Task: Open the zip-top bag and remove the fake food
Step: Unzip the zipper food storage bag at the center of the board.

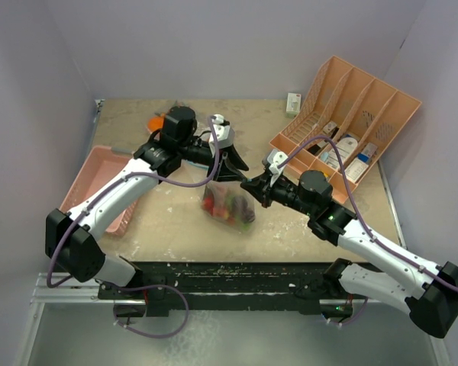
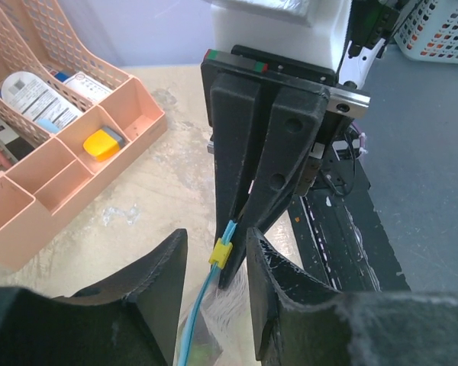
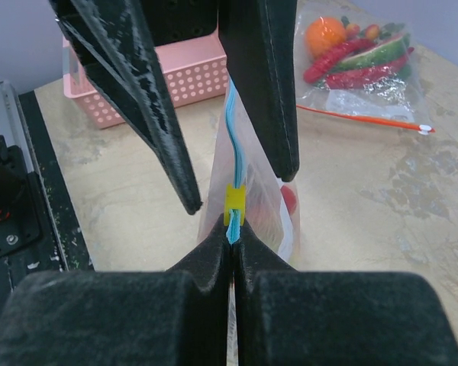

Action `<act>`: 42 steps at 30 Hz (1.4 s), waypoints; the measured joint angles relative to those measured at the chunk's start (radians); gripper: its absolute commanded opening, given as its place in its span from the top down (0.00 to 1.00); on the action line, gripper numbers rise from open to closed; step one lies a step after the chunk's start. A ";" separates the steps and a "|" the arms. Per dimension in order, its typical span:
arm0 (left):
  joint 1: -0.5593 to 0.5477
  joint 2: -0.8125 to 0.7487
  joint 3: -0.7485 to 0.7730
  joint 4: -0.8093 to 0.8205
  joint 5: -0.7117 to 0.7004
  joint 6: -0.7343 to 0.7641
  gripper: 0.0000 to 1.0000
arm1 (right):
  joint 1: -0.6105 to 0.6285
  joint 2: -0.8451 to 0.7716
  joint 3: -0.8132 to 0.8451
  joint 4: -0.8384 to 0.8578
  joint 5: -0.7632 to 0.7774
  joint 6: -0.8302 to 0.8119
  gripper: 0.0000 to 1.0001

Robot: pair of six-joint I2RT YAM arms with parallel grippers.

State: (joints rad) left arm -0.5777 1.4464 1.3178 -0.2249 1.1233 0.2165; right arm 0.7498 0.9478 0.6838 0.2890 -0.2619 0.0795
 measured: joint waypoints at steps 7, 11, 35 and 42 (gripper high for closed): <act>-0.001 0.026 0.000 0.000 0.010 0.002 0.64 | 0.000 0.000 0.000 -0.002 -0.010 0.000 1.00; -0.001 0.026 0.000 -0.001 0.009 0.004 0.73 | 0.000 0.000 0.000 -0.003 -0.011 0.001 1.00; -0.001 0.026 -0.037 0.000 0.009 0.006 0.84 | 0.000 0.002 0.003 -0.014 -0.012 0.009 1.00; -0.001 0.025 -0.037 -0.007 0.018 0.003 1.00 | -0.005 0.003 0.004 -0.014 -0.010 0.016 1.00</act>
State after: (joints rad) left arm -0.5785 1.4715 1.2804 -0.2317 1.1416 0.2199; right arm 0.7448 0.9508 0.6880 0.2745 -0.2718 0.0952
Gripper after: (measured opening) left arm 0.026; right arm 0.005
